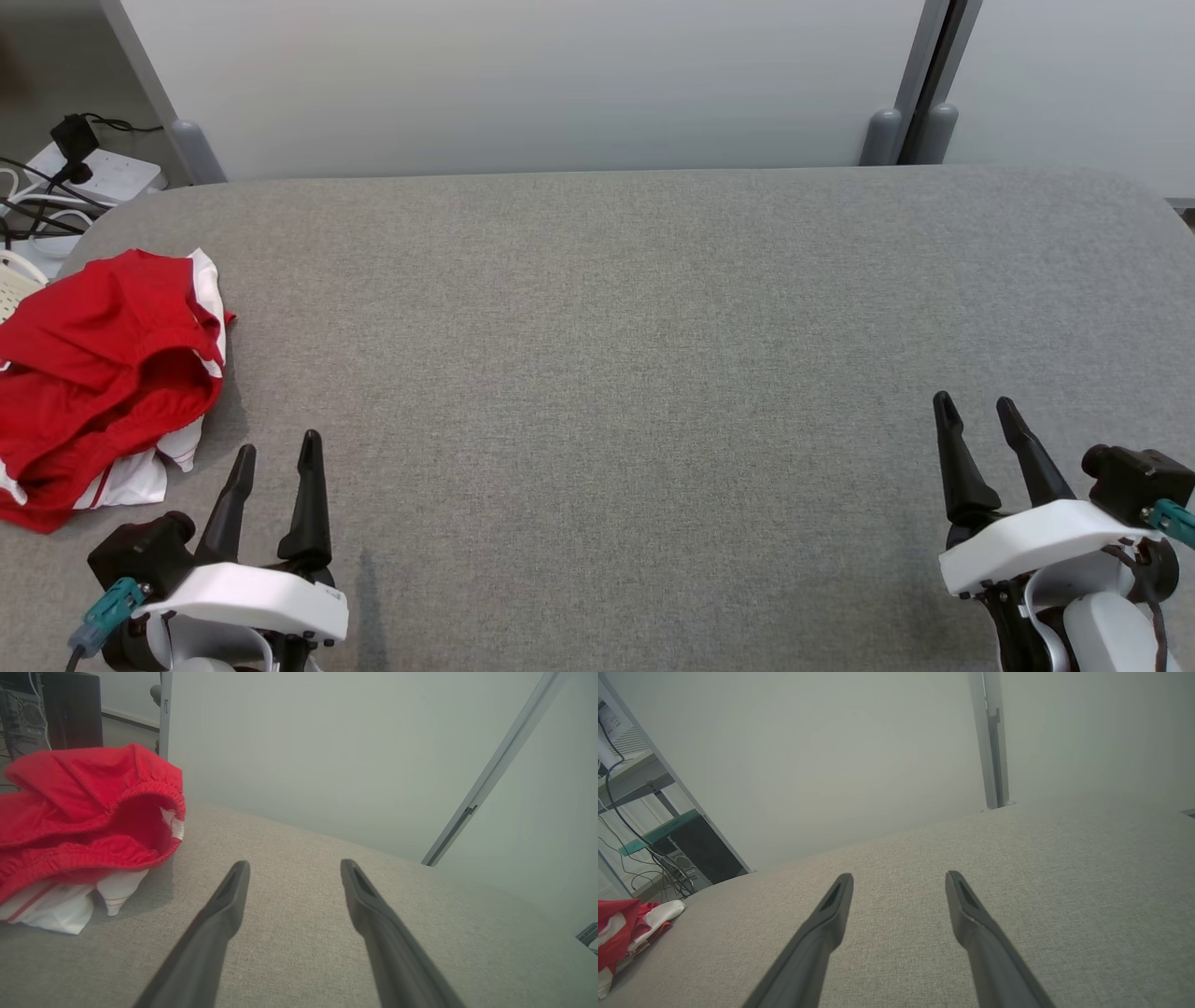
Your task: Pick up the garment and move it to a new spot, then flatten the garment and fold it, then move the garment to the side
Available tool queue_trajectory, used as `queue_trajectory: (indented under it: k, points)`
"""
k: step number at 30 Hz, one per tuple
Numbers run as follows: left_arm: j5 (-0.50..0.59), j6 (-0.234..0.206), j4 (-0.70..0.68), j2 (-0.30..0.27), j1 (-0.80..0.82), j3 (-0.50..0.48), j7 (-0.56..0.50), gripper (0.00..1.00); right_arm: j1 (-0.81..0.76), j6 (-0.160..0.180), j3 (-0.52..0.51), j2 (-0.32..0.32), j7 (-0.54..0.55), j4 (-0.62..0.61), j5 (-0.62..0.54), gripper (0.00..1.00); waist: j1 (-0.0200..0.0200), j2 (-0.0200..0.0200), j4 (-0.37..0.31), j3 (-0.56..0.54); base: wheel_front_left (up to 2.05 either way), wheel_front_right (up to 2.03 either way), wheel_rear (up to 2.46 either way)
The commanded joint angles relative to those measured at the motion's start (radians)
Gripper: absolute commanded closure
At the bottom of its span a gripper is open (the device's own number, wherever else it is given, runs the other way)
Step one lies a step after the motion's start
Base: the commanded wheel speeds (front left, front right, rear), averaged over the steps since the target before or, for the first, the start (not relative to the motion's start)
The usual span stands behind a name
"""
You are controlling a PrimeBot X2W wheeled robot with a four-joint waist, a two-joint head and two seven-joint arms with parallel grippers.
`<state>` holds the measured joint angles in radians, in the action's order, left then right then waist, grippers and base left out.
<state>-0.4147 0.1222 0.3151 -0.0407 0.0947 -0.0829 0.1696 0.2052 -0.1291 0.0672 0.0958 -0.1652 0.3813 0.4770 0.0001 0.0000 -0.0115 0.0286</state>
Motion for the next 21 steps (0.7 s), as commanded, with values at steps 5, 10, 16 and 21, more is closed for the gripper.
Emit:
queue_trajectory:
  k: [5, 10, 16, 21]
  points:
    - [0.104, 0.001, -0.021, -0.011, 0.068, -0.036, 0.029, 0.0, 0.053, -0.001, 0.016, 0.011, -0.033, -0.015, -0.114, 0.0, -0.0001, 0.0, -0.001, 0.002, 0.0, 0.0, 0.0]
    - [0.174, 0.0, -0.022, -0.011, 0.076, -0.04, 0.044, 0.0, 0.061, -0.001, 0.023, 0.008, -0.048, -0.009, -0.18, 0.0, -0.0001, 0.0, -0.003, 0.003, 0.0, 0.0, 0.0]
    - [0.253, -0.001, -0.02, -0.012, 0.084, -0.044, 0.061, 0.0, 0.073, -0.001, 0.03, 0.008, -0.066, -0.003, -0.253, 0.0, -0.0001, 0.0, -0.004, 0.005, 0.0, 0.0, 0.0]
    - [0.317, -0.003, -0.012, -0.012, 0.092, -0.047, 0.076, 0.0, 0.076, -0.001, 0.026, 0.009, -0.08, 0.002, -0.309, 0.0, -0.0001, 0.0, -0.002, 0.004, 0.0, 0.0, 0.0]
